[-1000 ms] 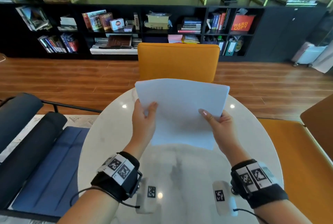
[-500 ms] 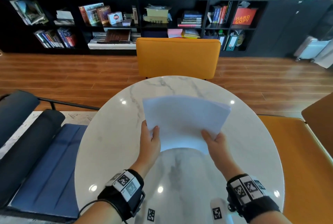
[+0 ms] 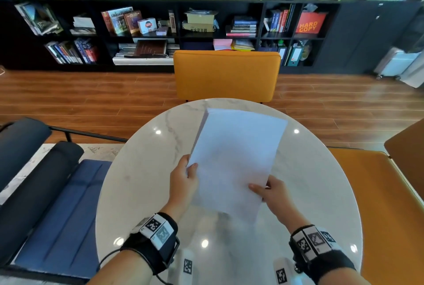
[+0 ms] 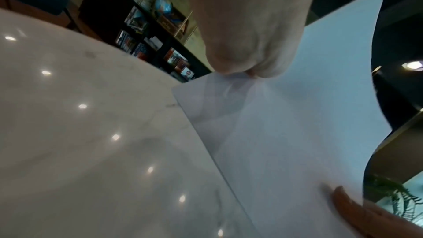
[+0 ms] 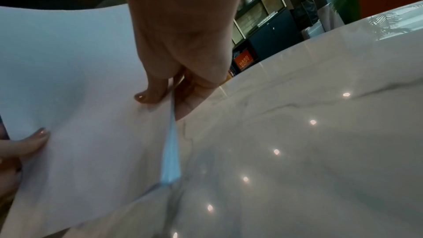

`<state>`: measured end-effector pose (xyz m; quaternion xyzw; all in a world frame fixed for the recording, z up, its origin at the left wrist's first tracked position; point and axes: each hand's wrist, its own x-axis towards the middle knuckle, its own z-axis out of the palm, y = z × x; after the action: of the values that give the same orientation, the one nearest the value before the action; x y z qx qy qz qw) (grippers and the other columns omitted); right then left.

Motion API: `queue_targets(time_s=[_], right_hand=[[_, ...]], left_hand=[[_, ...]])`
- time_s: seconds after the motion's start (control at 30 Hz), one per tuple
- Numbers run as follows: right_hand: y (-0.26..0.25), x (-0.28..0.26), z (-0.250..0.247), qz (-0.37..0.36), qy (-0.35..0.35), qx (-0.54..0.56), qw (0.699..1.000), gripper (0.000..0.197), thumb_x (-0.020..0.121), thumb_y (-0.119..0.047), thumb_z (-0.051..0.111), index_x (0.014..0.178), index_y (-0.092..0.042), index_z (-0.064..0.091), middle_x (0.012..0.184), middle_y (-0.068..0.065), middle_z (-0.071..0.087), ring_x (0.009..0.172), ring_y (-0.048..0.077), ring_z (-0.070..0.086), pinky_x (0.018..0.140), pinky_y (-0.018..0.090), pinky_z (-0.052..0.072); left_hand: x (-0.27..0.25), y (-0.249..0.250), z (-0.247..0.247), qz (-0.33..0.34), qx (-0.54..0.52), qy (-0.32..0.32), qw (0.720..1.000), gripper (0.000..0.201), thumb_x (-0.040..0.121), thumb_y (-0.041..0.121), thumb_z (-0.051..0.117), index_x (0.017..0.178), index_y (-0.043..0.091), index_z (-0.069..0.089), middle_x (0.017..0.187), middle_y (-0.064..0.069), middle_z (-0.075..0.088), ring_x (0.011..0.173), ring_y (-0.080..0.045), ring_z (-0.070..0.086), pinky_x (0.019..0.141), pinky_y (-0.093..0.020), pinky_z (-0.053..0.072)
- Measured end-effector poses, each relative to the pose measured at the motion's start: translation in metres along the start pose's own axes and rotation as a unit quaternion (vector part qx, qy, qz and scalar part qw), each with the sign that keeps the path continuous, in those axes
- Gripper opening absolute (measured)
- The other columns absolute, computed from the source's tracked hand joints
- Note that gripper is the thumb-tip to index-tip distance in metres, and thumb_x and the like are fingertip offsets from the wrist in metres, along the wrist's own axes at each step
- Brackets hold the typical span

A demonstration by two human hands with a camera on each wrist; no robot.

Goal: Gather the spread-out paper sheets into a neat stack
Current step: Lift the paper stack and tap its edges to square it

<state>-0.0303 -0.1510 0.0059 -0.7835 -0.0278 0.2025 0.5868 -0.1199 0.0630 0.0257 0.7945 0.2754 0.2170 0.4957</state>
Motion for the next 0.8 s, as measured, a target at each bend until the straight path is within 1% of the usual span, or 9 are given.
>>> queue_targets(time_s=[0.07,0.13,0.23,0.33,0.43,0.5,0.57,0.7,0.8], right_hand=[[-0.007,0.002,-0.004,0.007,-0.003,0.000,1.000,0.022,0.075,-0.008,0.074,0.096,-0.007,0.067,0.084,0.015,0.068,0.066,0.025,0.063,0.060,0.036,0.055],[-0.015,0.007,-0.010,0.002,0.046,-0.034,0.998,0.050,0.073,-0.013,0.077,0.118,-0.004,0.057,0.081,0.005,0.057,0.064,0.020,0.056,0.066,0.038,0.052],[-0.042,0.010,-0.027,-0.101,0.165,-0.095,0.976,0.093,0.065,-0.027,0.083,0.142,-0.018,0.032,0.113,0.002,0.046,0.096,0.017,0.050,0.092,0.038,0.046],[-0.087,-0.001,-0.036,-0.216,0.172,-0.124,0.953,0.105,0.066,-0.033,0.081,0.149,-0.027,0.017,0.145,-0.002,0.033,0.131,0.011,0.034,0.106,0.031,0.031],[-0.119,-0.007,-0.032,-0.226,0.083,-0.114,0.964,0.075,0.069,-0.028,0.080,0.135,-0.029,0.045,0.132,-0.015,0.049,0.123,0.006,0.044,0.104,0.028,0.036],[-0.122,-0.006,-0.029,-0.187,0.030,-0.049,0.981,0.035,0.072,-0.022,0.078,0.105,-0.020,0.068,0.104,-0.008,0.071,0.099,0.014,0.066,0.092,0.039,0.052],[-0.117,-0.004,-0.027,-0.168,0.017,0.008,0.986,0.015,0.075,-0.015,0.076,0.090,-0.013,0.073,0.087,0.003,0.076,0.083,0.021,0.072,0.082,0.044,0.057],[-0.104,0.001,-0.030,-0.146,0.029,0.107,0.983,0.011,0.077,-0.009,0.073,0.078,-0.020,0.072,0.072,-0.005,0.076,0.068,0.013,0.072,0.066,0.032,0.055],[-0.093,0.007,-0.034,-0.132,0.034,0.134,0.982,0.012,0.078,-0.010,0.072,0.077,-0.021,0.072,0.070,-0.006,0.076,0.066,0.012,0.071,0.064,0.031,0.056]], left_hand=[[0.008,0.016,-0.010,0.027,0.029,-0.005,0.999,0.027,0.095,0.014,0.051,0.121,0.007,0.057,0.111,-0.005,0.064,0.107,-0.021,0.060,0.087,-0.020,0.037],[0.019,0.031,-0.021,0.052,0.066,-0.001,0.996,0.030,0.096,0.014,0.050,0.124,0.007,0.056,0.118,-0.009,0.064,0.111,-0.023,0.058,0.087,-0.019,0.035],[0.034,0.052,-0.037,0.117,0.120,-0.022,0.986,0.024,0.096,0.011,0.049,0.118,0.009,0.059,0.109,-0.010,0.067,0.099,-0.025,0.062,0.079,-0.022,0.039],[0.041,0.068,-0.040,0.224,0.190,-0.069,0.953,0.018,0.093,0.005,0.049,0.103,0.010,0.063,0.093,-0.009,0.069,0.087,-0.024,0.062,0.070,-0.027,0.042],[0.042,0.077,-0.036,0.282,0.241,-0.106,0.923,0.018,0.090,0.002,0.049,0.098,0.009,0.065,0.088,-0.013,0.070,0.084,-0.031,0.062,0.072,-0.040,0.049],[0.039,0.080,-0.034,0.292,0.244,-0.121,0.917,0.016,0.091,0.003,0.050,0.097,0.007,0.064,0.089,-0.013,0.071,0.085,-0.032,0.063,0.074,-0.043,0.050],[0.038,0.081,-0.036,0.296,0.222,-0.105,0.923,0.009,0.090,0.009,0.055,0.093,0.008,0.063,0.086,-0.009,0.070,0.082,-0.031,0.063,0.071,-0.039,0.048],[0.044,0.069,-0.051,0.266,0.177,0.003,0.948,0.021,0.078,0.030,0.074,0.080,0.012,0.063,0.071,0.009,0.060,0.067,-0.020,0.057,0.070,-0.036,0.042],[0.043,0.047,-0.057,0.124,0.050,0.033,0.990,0.020,0.080,0.029,0.073,0.088,0.017,0.059,0.082,0.008,0.059,0.081,-0.017,0.056,0.072,-0.025,0.042]])
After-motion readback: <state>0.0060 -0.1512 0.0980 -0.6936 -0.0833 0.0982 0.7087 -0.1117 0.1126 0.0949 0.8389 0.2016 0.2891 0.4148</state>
